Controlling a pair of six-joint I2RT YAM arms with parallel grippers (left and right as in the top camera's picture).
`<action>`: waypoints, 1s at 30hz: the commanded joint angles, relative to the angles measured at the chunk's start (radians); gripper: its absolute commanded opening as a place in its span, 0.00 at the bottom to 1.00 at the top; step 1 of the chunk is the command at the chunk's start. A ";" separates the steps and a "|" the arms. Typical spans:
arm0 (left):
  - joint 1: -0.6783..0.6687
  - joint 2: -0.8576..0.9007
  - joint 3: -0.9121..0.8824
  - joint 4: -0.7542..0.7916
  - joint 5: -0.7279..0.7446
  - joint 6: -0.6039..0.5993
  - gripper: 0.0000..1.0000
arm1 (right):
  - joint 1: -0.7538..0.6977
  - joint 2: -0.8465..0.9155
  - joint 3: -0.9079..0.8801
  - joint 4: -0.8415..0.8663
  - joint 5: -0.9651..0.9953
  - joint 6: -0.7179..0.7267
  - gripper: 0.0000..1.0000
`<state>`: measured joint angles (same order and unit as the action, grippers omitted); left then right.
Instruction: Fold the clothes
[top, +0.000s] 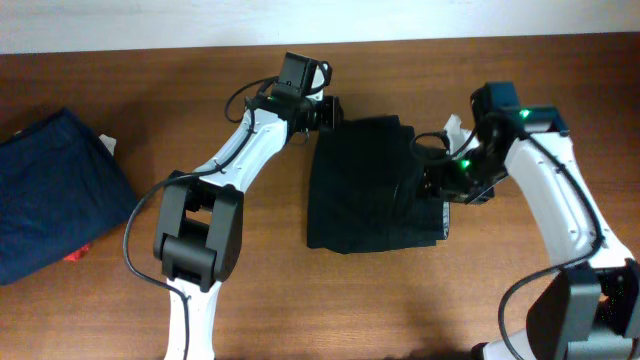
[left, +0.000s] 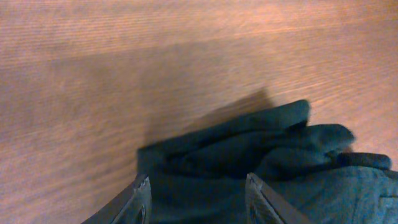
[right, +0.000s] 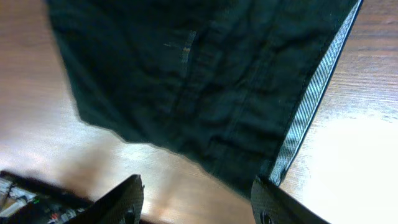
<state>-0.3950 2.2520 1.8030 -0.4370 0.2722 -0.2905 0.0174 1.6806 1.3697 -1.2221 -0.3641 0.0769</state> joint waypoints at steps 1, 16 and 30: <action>-0.001 0.003 0.058 0.013 0.084 0.124 0.48 | -0.032 0.003 -0.081 0.065 0.019 0.105 0.61; -0.017 0.122 0.111 -0.003 0.046 0.262 0.37 | -0.077 0.003 -0.313 0.143 -0.090 0.174 0.72; 0.006 0.166 0.111 -0.613 0.031 0.238 0.01 | -0.104 0.003 -0.454 0.697 0.195 0.209 0.38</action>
<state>-0.4004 2.3848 1.9205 -0.9085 0.3035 -0.0418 -0.0605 1.6875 0.8864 -0.6025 -0.3248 0.2901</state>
